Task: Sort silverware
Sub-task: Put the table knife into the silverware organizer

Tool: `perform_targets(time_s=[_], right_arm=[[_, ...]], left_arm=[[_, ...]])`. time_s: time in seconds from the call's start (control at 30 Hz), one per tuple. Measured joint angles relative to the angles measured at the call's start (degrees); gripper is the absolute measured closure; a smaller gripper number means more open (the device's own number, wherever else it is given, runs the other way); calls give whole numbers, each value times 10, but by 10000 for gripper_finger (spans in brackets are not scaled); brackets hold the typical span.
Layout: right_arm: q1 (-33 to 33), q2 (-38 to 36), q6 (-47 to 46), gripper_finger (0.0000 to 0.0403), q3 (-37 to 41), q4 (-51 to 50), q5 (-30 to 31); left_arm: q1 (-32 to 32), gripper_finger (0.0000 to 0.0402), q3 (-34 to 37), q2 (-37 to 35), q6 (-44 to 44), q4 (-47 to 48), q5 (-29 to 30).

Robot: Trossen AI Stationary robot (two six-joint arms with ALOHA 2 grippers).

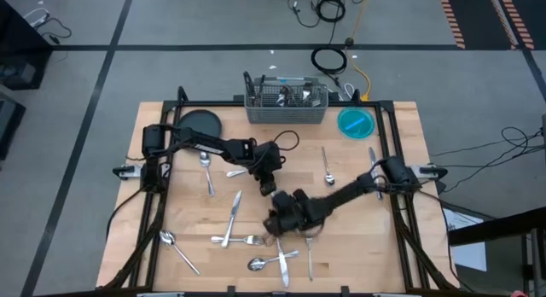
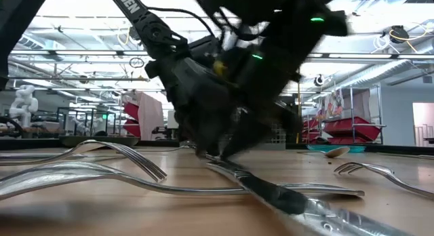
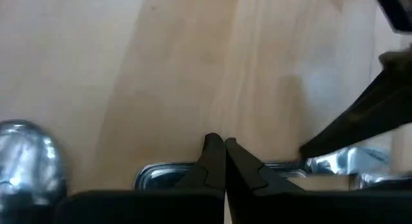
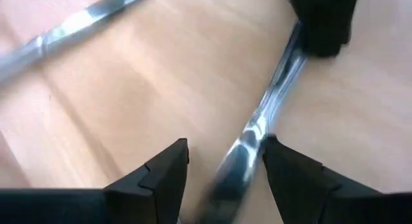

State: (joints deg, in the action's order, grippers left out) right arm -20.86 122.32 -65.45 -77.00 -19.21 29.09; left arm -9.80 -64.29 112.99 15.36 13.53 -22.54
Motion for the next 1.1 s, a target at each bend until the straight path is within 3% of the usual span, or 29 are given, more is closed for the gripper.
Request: perform_targets(time_s=[0.2, 0.53, 0.67, 0.77, 0.93, 1.1], right_arm=[[-25, 0, -44, 211, -1, -19, 22], [-11, -3, 14, 195, -1, 13, 33], [5, -3, 58, 186, -2, 14, 12], [21, -5, 90, 181, -3, 14, -17], [33, -5, 103, 180, -4, -4, -36], [42, -6, 110, 211, -7, -34, -99]], left_arm=[[-13, 401, 0, 0, -1, -2, -25], [-13, 401, 0, 1, -7, -6, -29], [-13, 401, 0, 1, -14, -7, -33], [-14, 401, 1, 2, -36, 0, -72], [-14, 401, 0, 1, -53, 23, -61], [-14, 401, 0, 1, -58, 23, -56]])
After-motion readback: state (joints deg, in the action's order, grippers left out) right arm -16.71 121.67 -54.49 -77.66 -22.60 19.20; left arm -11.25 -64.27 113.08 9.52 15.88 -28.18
